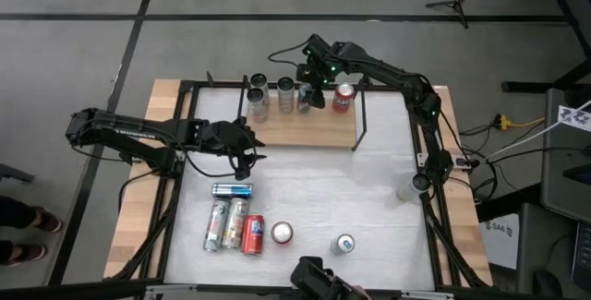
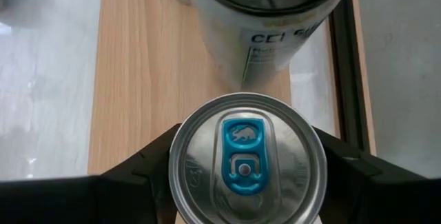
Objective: Place canned beverage on shelf
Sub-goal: Put the top right blue soda can on the shelf
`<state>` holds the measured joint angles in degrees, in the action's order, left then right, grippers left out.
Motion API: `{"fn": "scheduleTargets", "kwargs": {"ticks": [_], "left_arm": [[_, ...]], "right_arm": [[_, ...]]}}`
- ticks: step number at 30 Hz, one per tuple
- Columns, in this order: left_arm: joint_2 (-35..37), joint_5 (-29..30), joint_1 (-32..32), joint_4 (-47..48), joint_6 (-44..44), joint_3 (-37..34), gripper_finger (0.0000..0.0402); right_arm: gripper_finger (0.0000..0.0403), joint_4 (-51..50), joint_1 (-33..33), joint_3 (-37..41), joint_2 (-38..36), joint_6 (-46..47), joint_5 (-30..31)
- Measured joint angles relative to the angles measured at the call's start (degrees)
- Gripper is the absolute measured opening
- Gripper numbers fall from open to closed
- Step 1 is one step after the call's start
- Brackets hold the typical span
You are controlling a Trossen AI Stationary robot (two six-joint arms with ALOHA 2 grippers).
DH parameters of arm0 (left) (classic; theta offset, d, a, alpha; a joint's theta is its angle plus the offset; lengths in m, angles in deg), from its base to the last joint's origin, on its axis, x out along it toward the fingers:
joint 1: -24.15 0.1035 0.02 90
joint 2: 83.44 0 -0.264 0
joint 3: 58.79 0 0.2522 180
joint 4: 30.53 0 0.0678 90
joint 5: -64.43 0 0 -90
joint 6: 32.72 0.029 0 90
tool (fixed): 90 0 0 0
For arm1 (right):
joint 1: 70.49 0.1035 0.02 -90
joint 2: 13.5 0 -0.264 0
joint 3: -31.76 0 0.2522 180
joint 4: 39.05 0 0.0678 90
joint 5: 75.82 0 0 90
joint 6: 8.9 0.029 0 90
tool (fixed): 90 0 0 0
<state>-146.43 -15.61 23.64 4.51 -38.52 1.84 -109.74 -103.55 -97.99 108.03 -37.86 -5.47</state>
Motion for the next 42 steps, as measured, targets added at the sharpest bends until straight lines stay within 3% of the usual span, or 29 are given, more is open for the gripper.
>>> {"fn": "scheduleTargets", "kwargs": {"ticks": [42], "left_arm": [[0.00, 0.02, 0.00, 0.00, 0.00, 0.00, 0.0158]], "right_arm": [[0.0239, 0.14, 0.07, 0.04, 0.36, 0.17, 2.08]]}}
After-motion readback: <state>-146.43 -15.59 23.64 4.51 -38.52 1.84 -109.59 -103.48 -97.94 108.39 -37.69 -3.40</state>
